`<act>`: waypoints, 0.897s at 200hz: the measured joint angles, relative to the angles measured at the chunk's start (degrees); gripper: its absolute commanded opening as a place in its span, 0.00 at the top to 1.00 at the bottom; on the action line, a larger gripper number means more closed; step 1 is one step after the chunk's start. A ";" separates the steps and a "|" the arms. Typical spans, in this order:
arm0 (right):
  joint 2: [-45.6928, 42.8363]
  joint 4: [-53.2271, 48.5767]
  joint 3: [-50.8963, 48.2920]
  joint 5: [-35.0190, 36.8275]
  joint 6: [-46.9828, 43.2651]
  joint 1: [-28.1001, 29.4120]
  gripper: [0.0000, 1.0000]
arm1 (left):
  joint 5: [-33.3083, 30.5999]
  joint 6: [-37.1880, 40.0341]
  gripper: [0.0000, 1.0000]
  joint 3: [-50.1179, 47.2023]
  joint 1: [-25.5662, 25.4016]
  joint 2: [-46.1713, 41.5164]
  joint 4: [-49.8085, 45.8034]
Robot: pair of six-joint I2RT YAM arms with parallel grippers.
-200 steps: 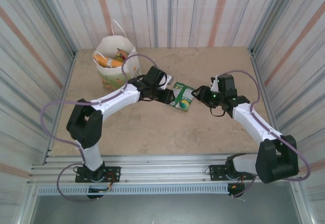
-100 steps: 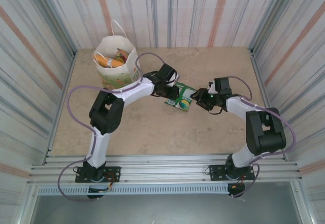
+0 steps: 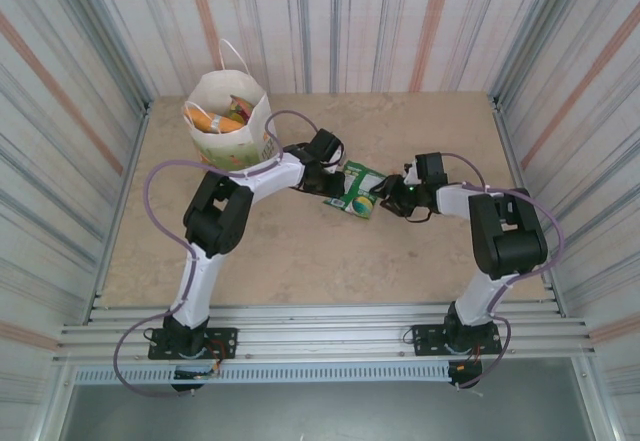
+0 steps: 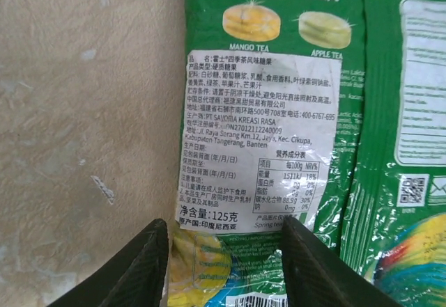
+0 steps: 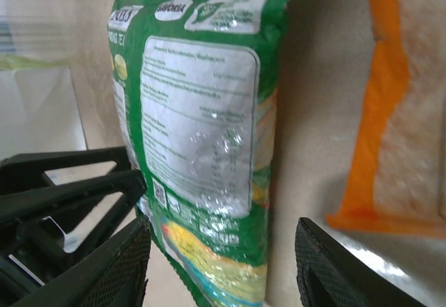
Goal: Place the snacks into the paper bag
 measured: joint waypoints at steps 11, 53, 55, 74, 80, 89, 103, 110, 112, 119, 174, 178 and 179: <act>1.11 1.03 0.37 -0.55 0.00 0.00 0.45 | 0.26 -0.28 0.59 0.07 0.00 0.22 0.17; 4.85 5.81 1.16 -3.19 0.28 0.07 0.49 | 1.46 -0.74 0.63 0.28 0.00 0.63 1.16; 4.96 5.99 1.18 -3.32 0.31 0.07 0.49 | 1.49 -0.76 0.63 0.28 0.00 0.68 1.20; 5.90 8.07 1.29 -4.07 0.48 0.13 0.55 | 1.60 -0.96 0.63 0.50 0.00 0.96 1.25; 6.23 8.72 1.36 -4.39 0.70 0.20 0.59 | 1.64 -0.98 0.63 0.61 0.00 1.05 1.22; 6.60 9.38 1.53 -4.74 0.79 0.39 0.64 | 1.64 -0.98 0.63 0.74 0.00 1.11 1.22; 6.91 10.03 1.66 -5.07 1.36 0.68 0.70 | 1.62 -0.98 0.63 0.81 0.02 1.16 1.22; 6.91 10.23 1.66 -5.09 1.51 0.72 0.74 | 1.62 -0.98 0.63 0.81 0.02 1.16 1.22; 6.91 10.23 1.66 -5.07 1.57 0.72 0.75 | 1.62 -0.98 0.63 0.81 0.02 1.16 1.22; 6.88 10.43 1.66 -5.07 1.66 0.72 0.78 | 1.62 -0.98 0.63 0.81 0.02 1.16 1.22; 1.42 7.56 1.14 -2.95 0.13 2.14 0.92 | 1.62 -1.44 0.55 -2.38 0.00 -1.16 2.27; 0.63 7.04 1.07 -2.64 -0.09 2.40 0.93 | 1.60 -1.53 0.54 -2.97 0.00 -1.68 2.27; 0.50 6.91 1.05 -2.58 -0.13 2.43 0.93 | 1.60 -1.57 0.54 -3.06 0.00 -1.77 2.27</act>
